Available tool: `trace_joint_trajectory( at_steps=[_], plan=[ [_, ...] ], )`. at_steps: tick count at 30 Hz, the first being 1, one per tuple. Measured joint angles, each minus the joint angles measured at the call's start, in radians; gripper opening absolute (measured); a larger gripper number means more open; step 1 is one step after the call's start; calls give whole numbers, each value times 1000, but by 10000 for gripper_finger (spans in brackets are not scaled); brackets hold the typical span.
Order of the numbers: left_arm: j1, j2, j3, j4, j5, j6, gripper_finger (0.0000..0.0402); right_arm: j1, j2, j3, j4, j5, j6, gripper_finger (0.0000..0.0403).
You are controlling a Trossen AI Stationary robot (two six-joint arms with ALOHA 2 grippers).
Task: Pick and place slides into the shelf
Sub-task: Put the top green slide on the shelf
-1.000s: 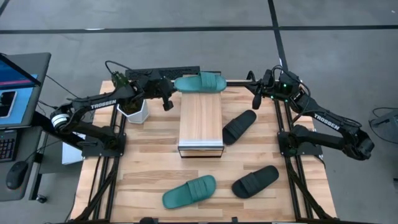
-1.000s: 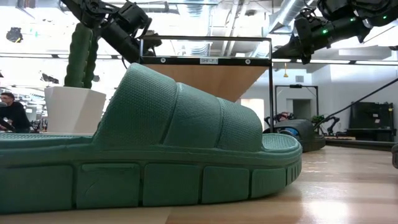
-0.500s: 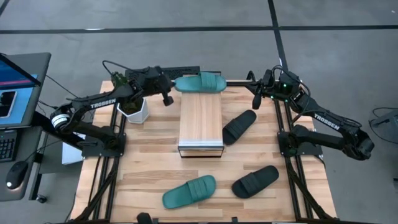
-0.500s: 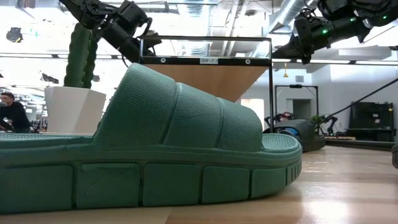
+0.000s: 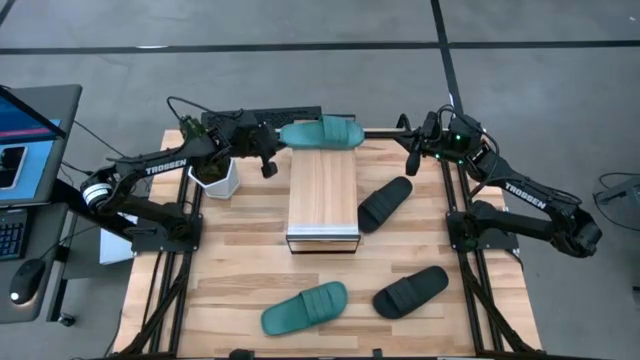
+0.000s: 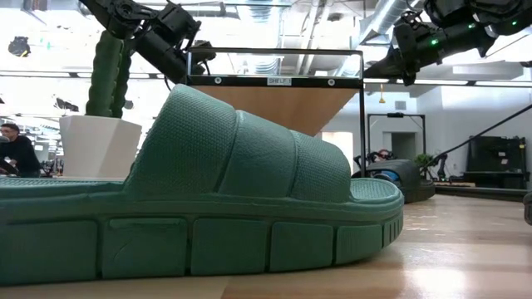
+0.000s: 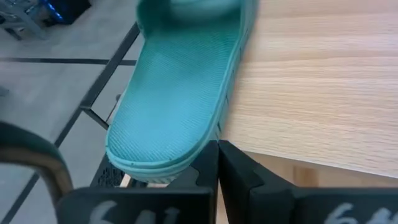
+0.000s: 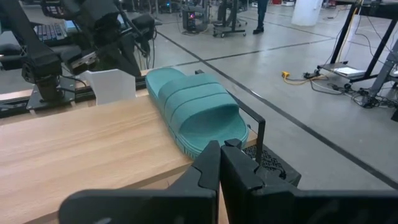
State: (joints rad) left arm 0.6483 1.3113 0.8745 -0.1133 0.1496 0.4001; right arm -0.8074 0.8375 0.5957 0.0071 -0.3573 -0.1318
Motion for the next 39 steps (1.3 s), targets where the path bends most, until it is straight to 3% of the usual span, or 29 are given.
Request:
trace_joint_trajectory(
  at_steps=[4, 11, 13, 23, 30, 39],
  plan=[
    [0, 33, 0, 15, -10, 1, 0, 0, 0, 0, 0, 0, -1, 0],
    [-11, 132, 15, 72, -180, 73, 0, 0, 0, 0, 0, 23, -6, 0],
    [-15, 123, 41, 70, -229, 88, 0, 0, 0, 0, 0, 23, -2, 0],
    [2, 47, 86, -6, -271, 96, 0, 0, 0, 0, -1, 23, -5, 0],
    [-8, 32, 94, -171, -295, -44, 0, 41, 8, 0, -18, 17, 60, 0],
    [-100, -59, 95, -161, -341, -211, 0, 181, 124, 0, -60, 17, 53, 0]
  ],
)
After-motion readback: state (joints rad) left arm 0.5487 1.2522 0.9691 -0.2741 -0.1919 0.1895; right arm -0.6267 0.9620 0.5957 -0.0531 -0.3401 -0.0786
